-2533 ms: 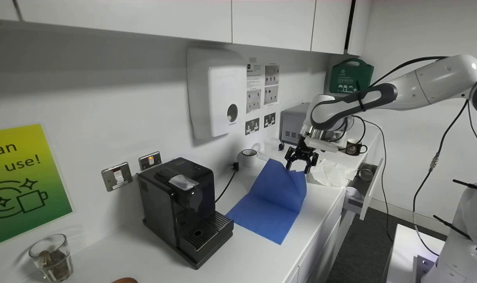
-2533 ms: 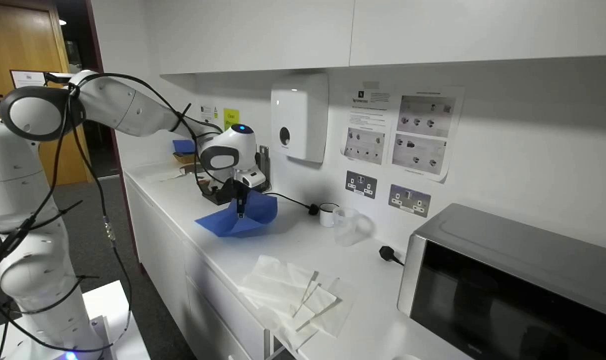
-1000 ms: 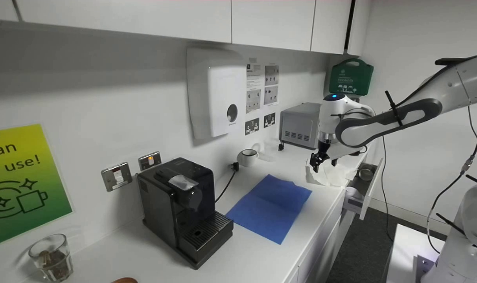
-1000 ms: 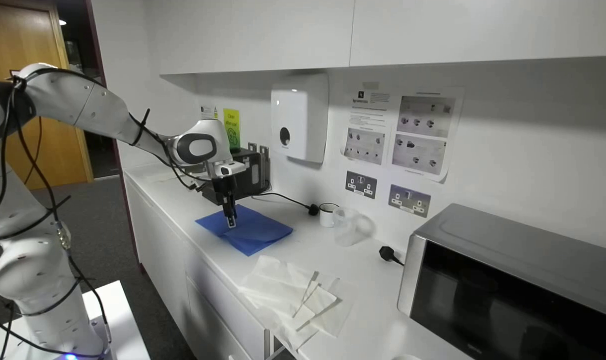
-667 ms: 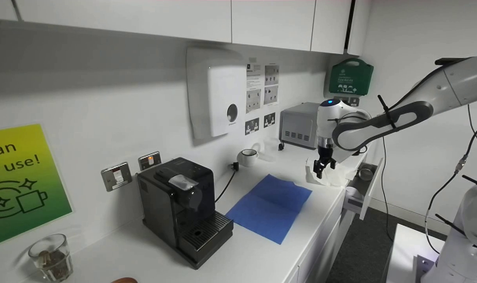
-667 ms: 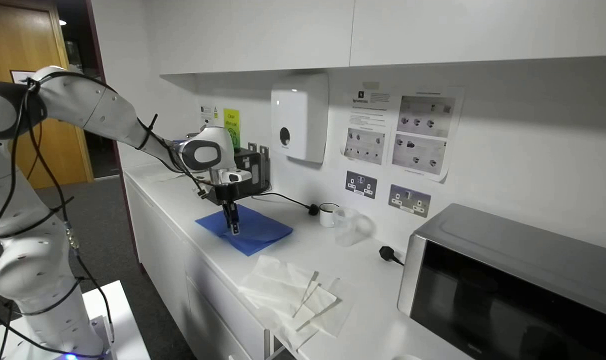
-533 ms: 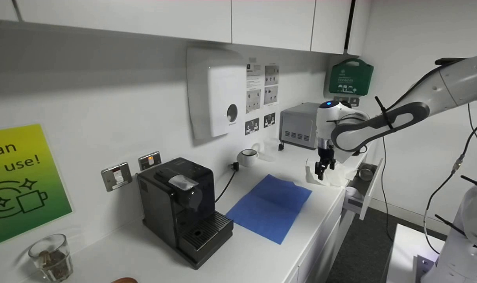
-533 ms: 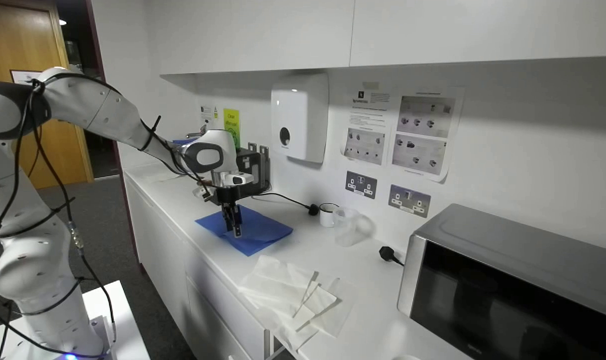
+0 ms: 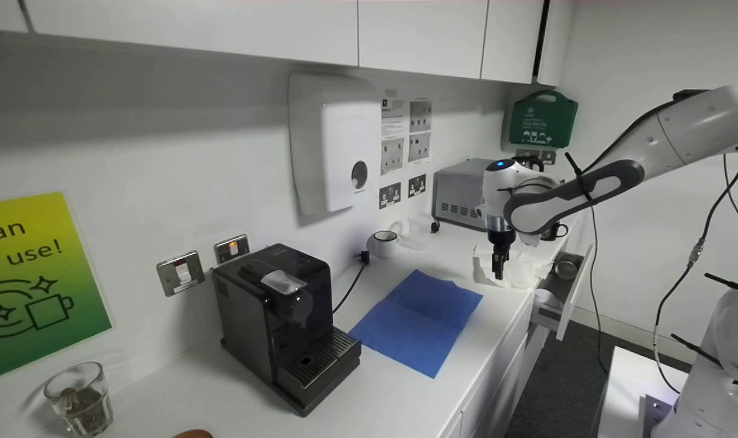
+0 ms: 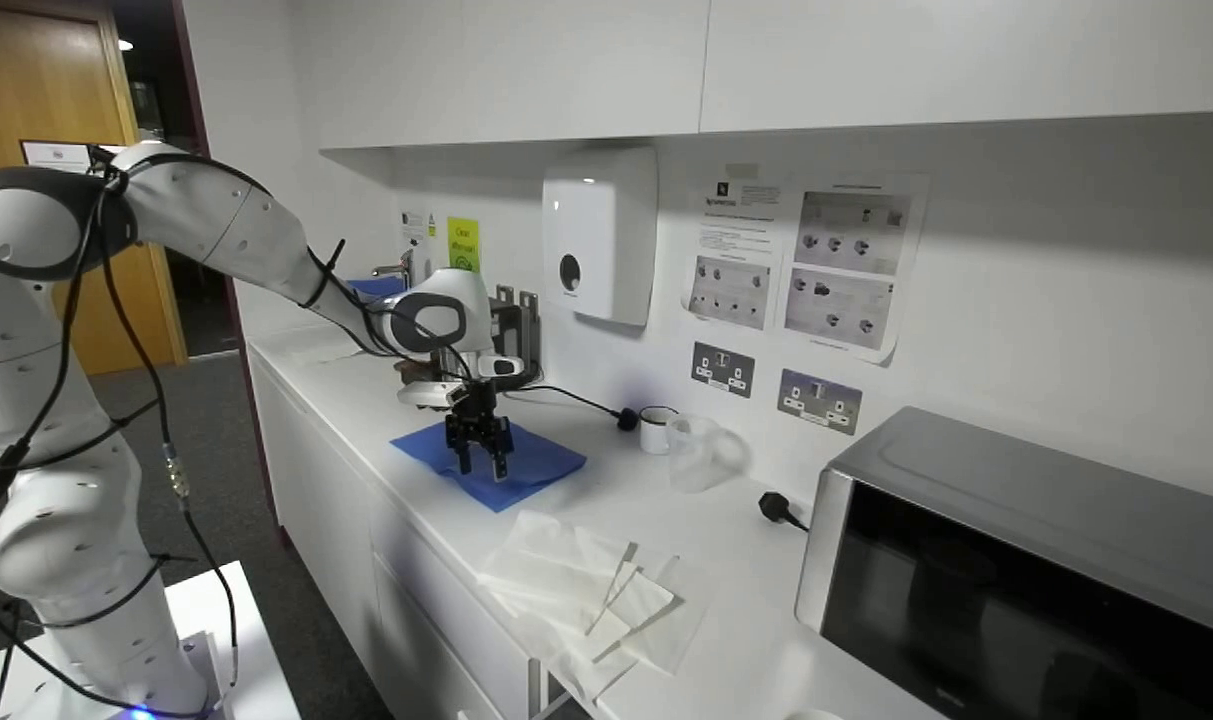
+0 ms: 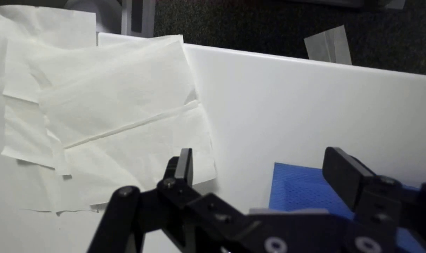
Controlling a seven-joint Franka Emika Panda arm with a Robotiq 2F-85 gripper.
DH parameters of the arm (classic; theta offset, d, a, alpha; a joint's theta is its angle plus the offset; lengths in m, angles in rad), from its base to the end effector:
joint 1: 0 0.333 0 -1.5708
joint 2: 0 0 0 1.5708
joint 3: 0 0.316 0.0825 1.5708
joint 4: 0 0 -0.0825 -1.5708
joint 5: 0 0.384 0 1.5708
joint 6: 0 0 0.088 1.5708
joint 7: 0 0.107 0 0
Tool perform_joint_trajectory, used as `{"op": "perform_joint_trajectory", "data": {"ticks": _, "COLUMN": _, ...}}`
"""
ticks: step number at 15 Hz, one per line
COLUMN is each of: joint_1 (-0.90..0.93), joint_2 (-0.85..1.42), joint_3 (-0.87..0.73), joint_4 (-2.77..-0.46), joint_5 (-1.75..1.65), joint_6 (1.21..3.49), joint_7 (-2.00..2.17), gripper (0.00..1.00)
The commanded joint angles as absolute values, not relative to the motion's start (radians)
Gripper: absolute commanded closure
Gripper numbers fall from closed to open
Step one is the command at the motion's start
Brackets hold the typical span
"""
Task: Unfold the blue placemat, place the white napkins on the mat then fold the mat in half
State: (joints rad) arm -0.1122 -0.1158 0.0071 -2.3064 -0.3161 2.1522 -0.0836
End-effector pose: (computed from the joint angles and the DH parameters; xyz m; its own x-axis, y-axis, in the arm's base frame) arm 0.4869 -0.0642 0.3919 0.9858 0.1468 -0.0817 0.1627 -0.9550 0.2479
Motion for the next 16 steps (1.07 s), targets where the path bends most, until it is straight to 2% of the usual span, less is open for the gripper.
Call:
{"op": "perform_joint_trajectory", "data": {"ticks": 1, "joint_1": -0.091, "joint_2": -0.086, "joint_3": -0.017, "joint_4": -2.256, "joint_5": -0.338, "joint_6": 2.113, "joint_7": -0.142, "gripper": 0.00}}
{"op": "perform_joint_trajectory", "data": {"ticks": 16, "joint_1": -0.086, "joint_2": -0.090, "joint_3": -0.018, "joint_4": -2.277, "joint_5": -0.337, "joint_6": 2.151, "joint_7": -0.107, "gripper": 0.00}}
